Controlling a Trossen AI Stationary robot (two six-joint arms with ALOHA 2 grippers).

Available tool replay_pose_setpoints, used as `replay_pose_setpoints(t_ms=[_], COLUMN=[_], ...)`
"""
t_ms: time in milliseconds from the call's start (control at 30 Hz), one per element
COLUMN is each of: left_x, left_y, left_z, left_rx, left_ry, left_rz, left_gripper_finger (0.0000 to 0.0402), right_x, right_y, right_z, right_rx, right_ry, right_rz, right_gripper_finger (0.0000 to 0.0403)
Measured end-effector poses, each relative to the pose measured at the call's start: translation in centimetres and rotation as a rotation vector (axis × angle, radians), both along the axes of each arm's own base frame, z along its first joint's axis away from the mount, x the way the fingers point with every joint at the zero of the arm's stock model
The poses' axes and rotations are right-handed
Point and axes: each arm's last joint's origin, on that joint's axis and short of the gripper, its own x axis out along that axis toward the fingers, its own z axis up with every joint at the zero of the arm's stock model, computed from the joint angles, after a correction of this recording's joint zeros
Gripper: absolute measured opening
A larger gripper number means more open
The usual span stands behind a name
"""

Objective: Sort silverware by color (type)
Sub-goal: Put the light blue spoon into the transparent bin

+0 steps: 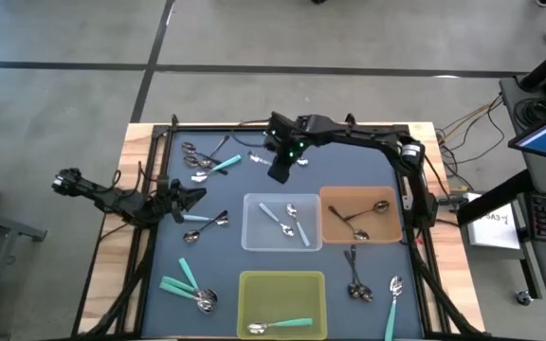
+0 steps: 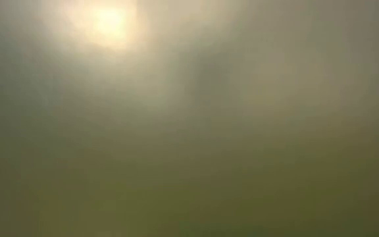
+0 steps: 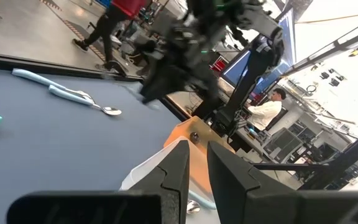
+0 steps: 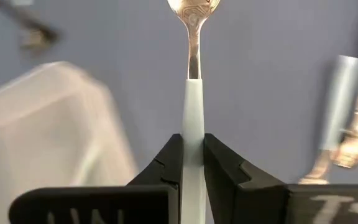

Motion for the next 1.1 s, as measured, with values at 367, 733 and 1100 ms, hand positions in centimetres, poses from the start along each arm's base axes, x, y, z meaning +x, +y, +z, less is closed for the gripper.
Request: replay_pose_setpoints(t_ms=[367,733,1100], left_x=[0.0,0.0,0.0], left_y=[0.0,0.0,0.0], left_z=[0.0,0.0,0.0], left_rx=[0.0,0.0,0.001], left_ry=[0.001,0.001,0.001], left_rz=[0.0,0.0,0.0], left_gripper_finger=[0.004,0.004,0.004], right_x=[0.5,-0.5,-0.4], right_y=[8.9,13.2,13.8], right_z=[1.1,-2.5,-3.1], right_rx=[0.003,0.05,0.051], right_ry=[0.059,0.217,0.206], right_rz=[0.248,0.319,0.293], right_gripper_finger=[0.0029,0.0029,0.0091])
